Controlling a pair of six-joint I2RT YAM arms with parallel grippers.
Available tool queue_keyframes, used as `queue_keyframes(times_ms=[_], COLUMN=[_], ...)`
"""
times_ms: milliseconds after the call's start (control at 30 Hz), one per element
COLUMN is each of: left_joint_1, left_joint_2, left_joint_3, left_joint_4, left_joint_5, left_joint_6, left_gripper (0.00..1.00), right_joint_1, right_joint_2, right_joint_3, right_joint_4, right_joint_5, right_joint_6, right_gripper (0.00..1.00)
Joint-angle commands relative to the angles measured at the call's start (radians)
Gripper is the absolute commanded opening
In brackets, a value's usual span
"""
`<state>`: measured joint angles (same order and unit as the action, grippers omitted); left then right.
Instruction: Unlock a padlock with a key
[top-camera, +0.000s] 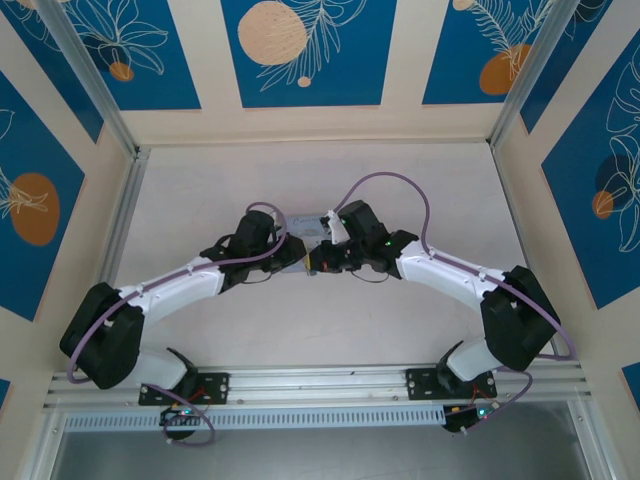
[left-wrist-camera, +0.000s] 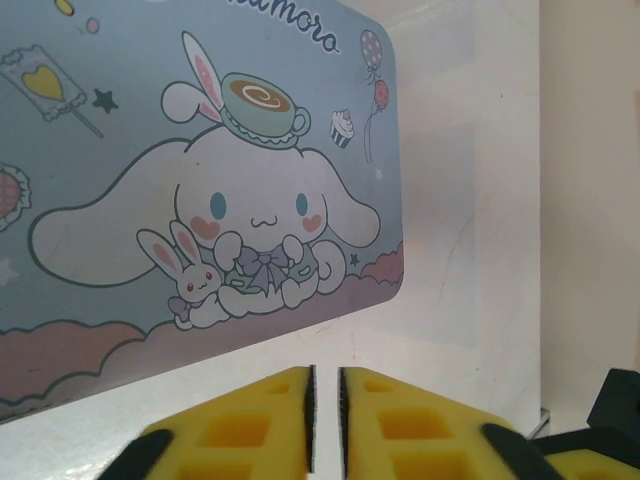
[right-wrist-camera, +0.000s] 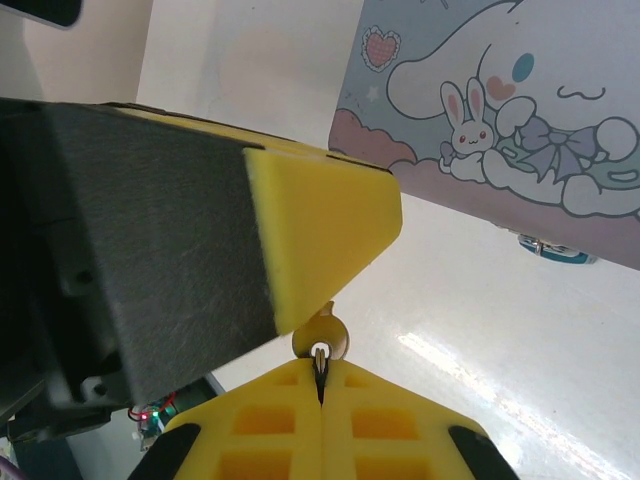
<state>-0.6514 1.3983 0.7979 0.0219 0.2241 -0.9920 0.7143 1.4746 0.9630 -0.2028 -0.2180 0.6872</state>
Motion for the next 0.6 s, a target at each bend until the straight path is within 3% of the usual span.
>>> queue_keyframes(times_ms=[0,233,433,533,567], left_joint_1=[-0.017,-0.019,-0.022,-0.022,-0.022], left_joint_2=[0.008,0.007,0.009,0.011,0.012], left_joint_3=[0.033,0.032,0.032,0.034,0.036], left_joint_4=[0.012,0.013,0.016,0.017,0.016], left_joint_5=[-0.005,-0.005,-0.005,-0.005,-0.006], left_joint_6=[-0.005,-0.006,-0.007,-0.006,-0.005], left_gripper=[0.25,0.25,0.14,0.00,0.00], right_joint_1=[0.007,0.006,0.005,0.005,0.004], right_joint_2=[0.010,0.013,0.015,0.015,0.011], right_joint_3=[0.009,0.011,0.011,0.013,0.013], right_joint_4=[0.011,0.012,0.014,0.014,0.013], right_joint_5=[-0.020,-0.020,-0.020,-0.021,-0.022], right_joint_6=[0.005,0.006,0.008,0.008,0.010], right_gripper=[0.00,0.00,0.00,0.00,0.00])
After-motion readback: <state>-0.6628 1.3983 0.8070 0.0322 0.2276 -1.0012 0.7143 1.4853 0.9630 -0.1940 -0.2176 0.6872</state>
